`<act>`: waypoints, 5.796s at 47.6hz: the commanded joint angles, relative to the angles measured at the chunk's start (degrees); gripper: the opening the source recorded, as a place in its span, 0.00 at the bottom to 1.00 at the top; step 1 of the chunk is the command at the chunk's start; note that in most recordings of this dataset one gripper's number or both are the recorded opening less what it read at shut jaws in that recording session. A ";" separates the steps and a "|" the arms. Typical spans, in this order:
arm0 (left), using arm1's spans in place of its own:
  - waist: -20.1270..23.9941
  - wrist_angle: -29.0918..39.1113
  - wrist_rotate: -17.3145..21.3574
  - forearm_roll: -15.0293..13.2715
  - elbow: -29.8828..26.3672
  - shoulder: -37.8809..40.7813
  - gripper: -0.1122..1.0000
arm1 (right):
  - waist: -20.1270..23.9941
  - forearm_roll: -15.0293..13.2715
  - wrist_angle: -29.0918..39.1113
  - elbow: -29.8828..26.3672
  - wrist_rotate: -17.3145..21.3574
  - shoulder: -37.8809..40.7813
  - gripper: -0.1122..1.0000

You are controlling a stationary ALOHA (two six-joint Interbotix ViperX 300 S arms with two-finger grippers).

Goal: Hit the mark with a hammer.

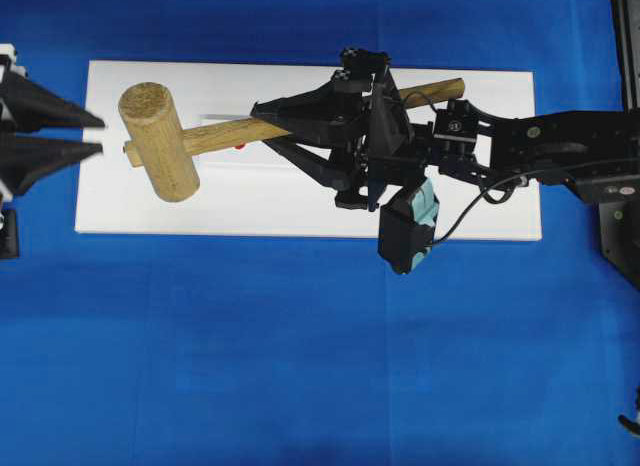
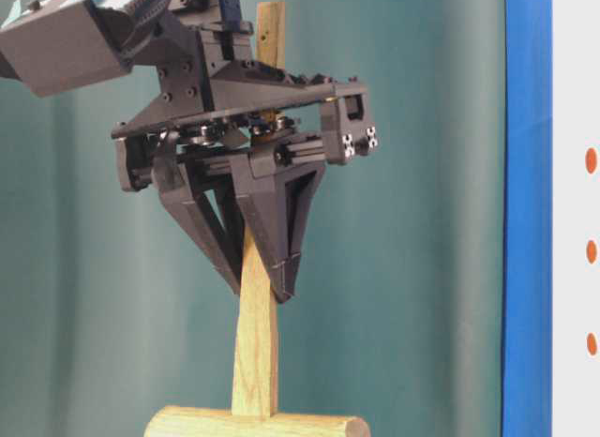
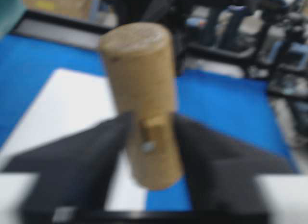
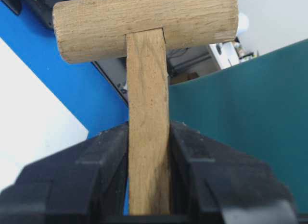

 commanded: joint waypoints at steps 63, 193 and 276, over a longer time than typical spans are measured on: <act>2.11 -17.49 -4.75 -0.09 -8.96 23.91 0.94 | 0.97 2.20 0.00 -1.23 0.09 -0.97 0.18; -1.05 -4.39 19.25 0.18 -9.49 23.03 0.51 | 0.53 30.76 18.90 -3.60 11.87 2.20 0.75; -1.93 -2.81 19.07 0.18 -4.92 13.01 0.83 | 0.97 36.21 16.08 4.92 12.04 -6.68 0.13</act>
